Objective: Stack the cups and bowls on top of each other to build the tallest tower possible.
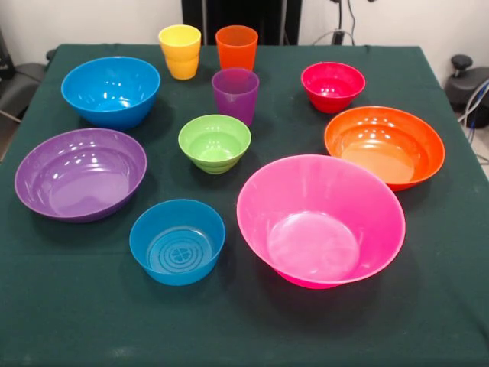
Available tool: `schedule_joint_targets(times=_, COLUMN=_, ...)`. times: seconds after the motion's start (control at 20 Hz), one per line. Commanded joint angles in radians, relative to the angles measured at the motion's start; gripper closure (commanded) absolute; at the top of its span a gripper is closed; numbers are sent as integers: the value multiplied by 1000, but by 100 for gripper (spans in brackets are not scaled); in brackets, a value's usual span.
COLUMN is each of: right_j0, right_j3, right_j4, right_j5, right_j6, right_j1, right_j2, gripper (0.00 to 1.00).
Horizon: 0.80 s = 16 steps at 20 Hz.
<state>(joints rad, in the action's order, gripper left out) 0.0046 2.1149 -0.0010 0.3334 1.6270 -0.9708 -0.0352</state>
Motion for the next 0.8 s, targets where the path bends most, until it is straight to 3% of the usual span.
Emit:
schedule_joint_targets(times=0.05, right_j0=24, right_j3=-48, right_j4=2, right_j5=-60, right_j6=200, right_j1=106, right_j2=-2, gripper=0)
schedule_joint_targets(times=0.35, right_j0=26, right_j3=-98, right_j4=-2, right_j5=8, right_j6=188, right_j1=141, right_j2=0, gripper=0)
schedule_joint_targets(times=0.8, right_j0=-20, right_j3=-159, right_j4=2, right_j5=-99, right_j6=190, right_j1=311, right_j2=67, gripper=0)
